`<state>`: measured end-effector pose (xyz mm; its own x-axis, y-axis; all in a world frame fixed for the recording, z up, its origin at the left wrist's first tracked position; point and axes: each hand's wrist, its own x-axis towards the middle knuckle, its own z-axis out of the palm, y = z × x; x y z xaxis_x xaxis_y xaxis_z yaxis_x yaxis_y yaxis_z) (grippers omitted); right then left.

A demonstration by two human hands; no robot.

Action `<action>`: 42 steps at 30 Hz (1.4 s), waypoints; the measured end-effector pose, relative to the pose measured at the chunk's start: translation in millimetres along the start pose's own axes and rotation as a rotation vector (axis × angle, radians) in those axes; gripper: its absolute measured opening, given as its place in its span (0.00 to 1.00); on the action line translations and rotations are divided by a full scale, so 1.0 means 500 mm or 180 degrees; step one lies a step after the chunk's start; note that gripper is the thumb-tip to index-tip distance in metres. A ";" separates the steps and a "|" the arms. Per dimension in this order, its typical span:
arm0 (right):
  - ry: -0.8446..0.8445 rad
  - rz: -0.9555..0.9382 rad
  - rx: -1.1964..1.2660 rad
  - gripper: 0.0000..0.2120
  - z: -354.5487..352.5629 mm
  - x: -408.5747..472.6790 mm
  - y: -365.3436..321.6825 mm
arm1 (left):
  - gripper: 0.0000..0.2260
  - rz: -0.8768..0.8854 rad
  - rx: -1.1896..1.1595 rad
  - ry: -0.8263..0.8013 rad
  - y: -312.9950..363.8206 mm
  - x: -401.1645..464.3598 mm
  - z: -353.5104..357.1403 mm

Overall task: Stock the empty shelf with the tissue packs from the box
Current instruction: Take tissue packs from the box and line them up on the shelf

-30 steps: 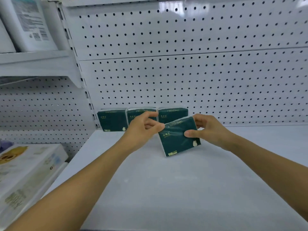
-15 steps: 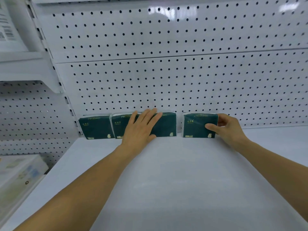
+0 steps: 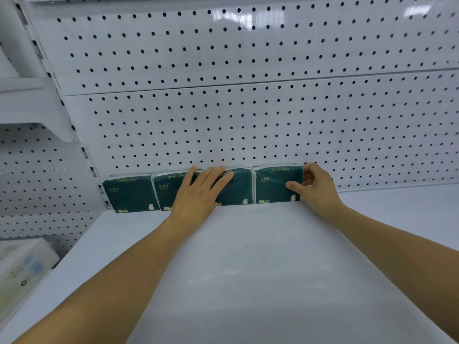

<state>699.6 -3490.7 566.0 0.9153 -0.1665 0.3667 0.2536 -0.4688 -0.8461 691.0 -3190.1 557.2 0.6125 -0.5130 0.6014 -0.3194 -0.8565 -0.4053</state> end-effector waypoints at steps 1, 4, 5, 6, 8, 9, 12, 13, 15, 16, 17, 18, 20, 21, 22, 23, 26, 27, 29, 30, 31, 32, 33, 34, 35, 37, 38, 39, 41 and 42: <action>-0.0005 -0.0003 -0.0021 0.14 0.001 -0.001 -0.001 | 0.41 -0.0011 0.0011 -0.0016 0.000 0.000 0.001; -0.0011 0.0006 -0.0096 0.14 0.003 -0.002 -0.006 | 0.41 -0.0032 0.0026 -0.0072 -0.001 -0.001 0.003; -0.0028 0.0028 -0.0128 0.14 0.002 -0.003 -0.007 | 0.41 -0.0033 0.0024 -0.0079 -0.001 -0.001 0.003; -0.0053 0.0059 -0.0172 0.14 0.001 -0.004 -0.008 | 0.41 -0.0028 0.0022 -0.0072 -0.001 -0.001 0.000; -0.0115 0.0181 -0.0290 0.15 -0.001 -0.006 -0.007 | 0.40 -0.0010 -0.0022 -0.0093 -0.001 0.002 -0.005; -0.0150 0.0273 -0.0373 0.17 -0.002 -0.006 -0.008 | 0.39 -0.0014 -0.0060 -0.0124 -0.001 0.003 -0.007; -0.0223 0.0660 -0.0801 0.29 -0.007 -0.017 -0.035 | 0.38 -0.0109 -0.0159 -0.0361 0.002 0.003 -0.027; -0.0246 0.0680 -0.1117 0.32 -0.010 -0.025 -0.049 | 0.38 -0.0155 -0.0165 -0.0473 0.002 0.001 -0.038; -0.0310 0.0428 -0.1918 0.34 -0.016 -0.050 -0.079 | 0.38 -0.0264 -0.0175 -0.0682 0.003 -0.001 -0.066; -0.0313 0.0196 -0.2220 0.34 -0.018 -0.068 -0.094 | 0.38 -0.0323 -0.0167 -0.0718 0.002 -0.004 -0.082; -0.0284 -0.0090 -0.2399 0.33 -0.019 -0.087 -0.108 | 0.38 -0.0384 -0.0178 -0.0693 0.000 -0.009 -0.102; -0.0227 -0.0401 -0.2457 0.32 -0.019 -0.108 -0.123 | 0.38 -0.0453 -0.0215 -0.0617 0.000 -0.017 -0.127; -0.0065 -0.1019 -0.2335 0.29 -0.013 -0.154 -0.154 | 0.38 -0.0589 -0.0301 -0.0382 0.000 -0.043 -0.181; 0.0017 -0.1279 -0.2267 0.29 -0.008 -0.178 -0.171 | 0.38 -0.0646 -0.0322 -0.0337 0.001 -0.061 -0.209; 0.0099 -0.1496 -0.2221 0.29 -0.001 -0.205 -0.188 | 0.37 -0.0700 -0.0328 -0.0320 0.001 -0.082 -0.236; 0.0168 -0.1661 -0.2180 0.29 0.008 -0.232 -0.206 | 0.37 -0.0755 -0.0337 -0.0277 0.001 -0.106 -0.262; 0.0258 -0.1947 -0.1999 0.30 0.036 -0.323 -0.261 | 0.35 -0.0950 -0.0401 0.0046 -0.003 -0.190 -0.336; 0.0260 -0.2003 -0.1948 0.31 0.046 -0.353 -0.278 | 0.35 -0.1028 -0.0379 0.0139 -0.005 -0.223 -0.359; 0.0227 -0.2066 -0.1864 0.30 0.070 -0.415 -0.310 | 0.35 -0.1182 -0.0302 0.0223 -0.010 -0.294 -0.405; 0.0194 -0.2092 -0.1818 0.30 0.083 -0.446 -0.325 | 0.35 -0.1245 -0.0268 0.0230 -0.013 -0.331 -0.428; 0.0151 -0.2124 -0.1771 0.30 0.096 -0.478 -0.337 | 0.35 -0.1290 -0.0240 0.0204 -0.017 -0.370 -0.449; 0.0104 -0.2167 -0.1721 0.29 0.112 -0.511 -0.349 | 0.34 -0.1316 -0.0207 0.0162 -0.023 -0.411 -0.470; 0.0046 -0.2212 -0.1671 0.28 0.127 -0.544 -0.361 | 0.33 -0.1341 -0.0179 0.0123 -0.028 -0.453 -0.488; -0.0024 -0.2260 -0.1620 0.28 0.143 -0.578 -0.371 | 0.32 -0.1377 -0.0159 0.0082 -0.033 -0.495 -0.507; -0.0098 -0.2311 -0.1559 0.28 0.160 -0.614 -0.380 | 0.32 -0.1420 -0.0159 0.0031 -0.038 -0.540 -0.526; -0.0227 -0.2440 -0.1398 0.28 0.195 -0.684 -0.395 | 0.32 -0.1488 -0.0182 -0.0014 -0.044 -0.626 -0.561; -0.0289 -0.2525 -0.1309 0.27 0.214 -0.721 -0.402 | 0.31 -0.1531 -0.0192 -0.0028 -0.046 -0.669 -0.578; -0.0355 -0.2613 -0.1229 0.27 0.233 -0.758 -0.410 | 0.31 -0.1575 -0.0195 -0.0059 -0.048 -0.711 -0.594; -0.0518 -0.2761 -0.1114 0.26 0.270 -0.827 -0.424 | 0.31 -0.1647 -0.0183 -0.0140 -0.050 -0.790 -0.621; -0.0625 -0.2831 -0.1083 0.26 0.292 -0.859 -0.430 | 0.31 -0.1687 -0.0174 -0.0198 -0.051 -0.829 -0.632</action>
<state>297.6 -3191.8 533.6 0.4767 0.5031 0.7209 0.8022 -0.5843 -0.1227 216.9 -2973.2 535.7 0.7413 -0.0065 0.6712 0.0092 -0.9998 -0.0198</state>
